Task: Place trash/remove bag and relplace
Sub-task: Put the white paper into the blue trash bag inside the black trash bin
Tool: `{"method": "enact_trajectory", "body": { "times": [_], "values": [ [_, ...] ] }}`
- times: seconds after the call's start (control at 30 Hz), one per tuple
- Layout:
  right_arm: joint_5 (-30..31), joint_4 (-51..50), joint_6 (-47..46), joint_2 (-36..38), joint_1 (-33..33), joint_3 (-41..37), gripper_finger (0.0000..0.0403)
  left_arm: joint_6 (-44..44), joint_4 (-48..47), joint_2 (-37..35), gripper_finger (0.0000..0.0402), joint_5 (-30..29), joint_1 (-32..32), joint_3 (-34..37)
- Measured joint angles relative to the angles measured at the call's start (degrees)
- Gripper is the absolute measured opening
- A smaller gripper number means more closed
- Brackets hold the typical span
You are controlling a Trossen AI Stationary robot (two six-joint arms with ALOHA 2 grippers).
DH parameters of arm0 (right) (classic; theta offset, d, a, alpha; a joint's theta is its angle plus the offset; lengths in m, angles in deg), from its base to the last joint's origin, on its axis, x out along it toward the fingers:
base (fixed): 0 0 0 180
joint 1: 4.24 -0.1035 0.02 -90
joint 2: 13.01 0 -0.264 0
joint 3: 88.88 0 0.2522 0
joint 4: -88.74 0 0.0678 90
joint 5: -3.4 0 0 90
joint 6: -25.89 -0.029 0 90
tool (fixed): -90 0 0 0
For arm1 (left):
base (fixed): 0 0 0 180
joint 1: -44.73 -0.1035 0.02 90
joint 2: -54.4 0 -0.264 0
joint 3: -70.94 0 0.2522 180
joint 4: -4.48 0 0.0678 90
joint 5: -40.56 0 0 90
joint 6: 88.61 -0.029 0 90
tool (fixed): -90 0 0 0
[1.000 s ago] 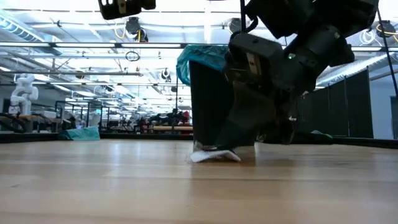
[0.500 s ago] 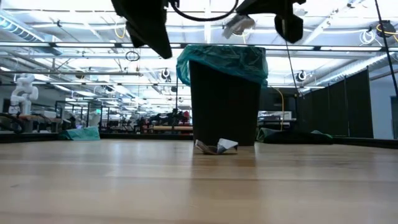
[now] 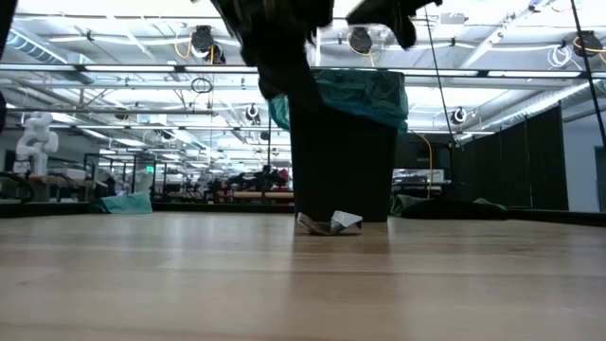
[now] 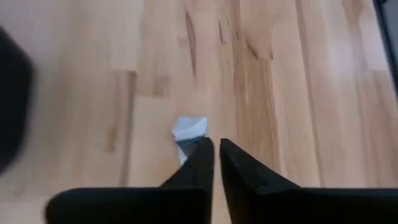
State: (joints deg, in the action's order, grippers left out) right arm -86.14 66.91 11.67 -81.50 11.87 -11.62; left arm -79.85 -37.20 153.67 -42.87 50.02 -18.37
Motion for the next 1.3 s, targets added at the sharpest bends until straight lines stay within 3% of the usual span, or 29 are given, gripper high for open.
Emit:
{"method": "enact_trajectory", "body": {
  "times": [0.1,0.37,0.47,0.6,0.7,0.77,0.97,1.17,1.3],
  "values": [
    [-6.6,-2.8,0.7,-0.4,3.7,3.3,0.0107,0.1,-0.4,3.7,0.0065,8.3,-3.0,0.0],
    [-8.1,-22.3,-0.3,-0.2,9.7,10.0,0.0218,-0.1,2.6,13.3,0.0189,18.6,-5.9,0.0],
    [-7.7,-25.1,-0.3,0.7,10.4,10.0,0.0229,1.8,5.0,15.2,0.0222,18.2,-5.1,0.0],
    [-7.4,-28.3,-1.2,1.4,10.4,10.1,0.0224,5.9,8.0,17.7,0.0237,11.5,-2.8,-0.1],
    [-4.8,-31.6,-2.1,1.5,9.3,10.1,0.0211,10.1,9.1,19.5,0.022,5.0,-0.7,-0.4],
    [-3.1,-33.0,-2.1,1.7,8.3,10.1,0.0202,11.5,9.3,20.6,0.0186,2.2,0.6,-0.7],
    [0.5,-34.5,-4.0,1.8,4.9,10.1,0.0175,12.9,12.4,20.9,0.0019,1.6,2.0,-1.2],
    [1.4,-34.7,-6.1,2.7,1.0,10.1,0.0144,13.9,10.8,20.1,0.0002,4.9,1.4,-3.5],
    [2.6,-34.8,-7.6,5.0,-2.0,10.1,0.0126,11.1,7.6,15.4,0.0001,4.0,2.1,-6.7]
  ]
}}
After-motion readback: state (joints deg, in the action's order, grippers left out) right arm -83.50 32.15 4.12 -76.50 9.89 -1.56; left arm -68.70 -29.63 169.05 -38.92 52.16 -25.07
